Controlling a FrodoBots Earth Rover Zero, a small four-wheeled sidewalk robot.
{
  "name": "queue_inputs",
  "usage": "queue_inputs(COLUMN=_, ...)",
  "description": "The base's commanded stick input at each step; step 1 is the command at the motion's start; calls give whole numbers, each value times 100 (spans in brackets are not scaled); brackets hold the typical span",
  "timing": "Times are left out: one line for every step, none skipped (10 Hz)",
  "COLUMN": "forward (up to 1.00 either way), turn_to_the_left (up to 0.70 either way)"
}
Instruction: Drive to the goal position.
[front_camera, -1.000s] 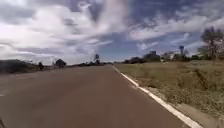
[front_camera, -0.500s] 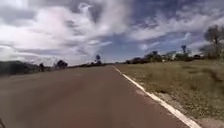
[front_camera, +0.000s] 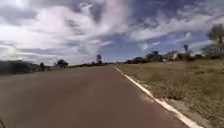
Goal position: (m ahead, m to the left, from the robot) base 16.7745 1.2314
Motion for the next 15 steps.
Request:
queue_inputs(forward=100, turn_to_the_left=0)
queue_inputs(forward=100, turn_to_the_left=0)
queue_inputs(forward=100, turn_to_the_left=0)
queue_inputs(forward=100, turn_to_the_left=0)
queue_inputs(forward=100, turn_to_the_left=0)
queue_inputs(forward=100, turn_to_the_left=0)
queue_inputs(forward=100, turn_to_the_left=0)
queue_inputs(forward=100, turn_to_the_left=0)
queue_inputs(forward=100, turn_to_the_left=0)
queue_inputs(forward=100, turn_to_the_left=0)
queue_inputs(forward=100, turn_to_the_left=0)
queue_inputs(forward=100, turn_to_the_left=0)
queue_inputs(forward=100, turn_to_the_left=0)
queue_inputs(forward=100, turn_to_the_left=0)
queue_inputs(forward=100, turn_to_the_left=0)
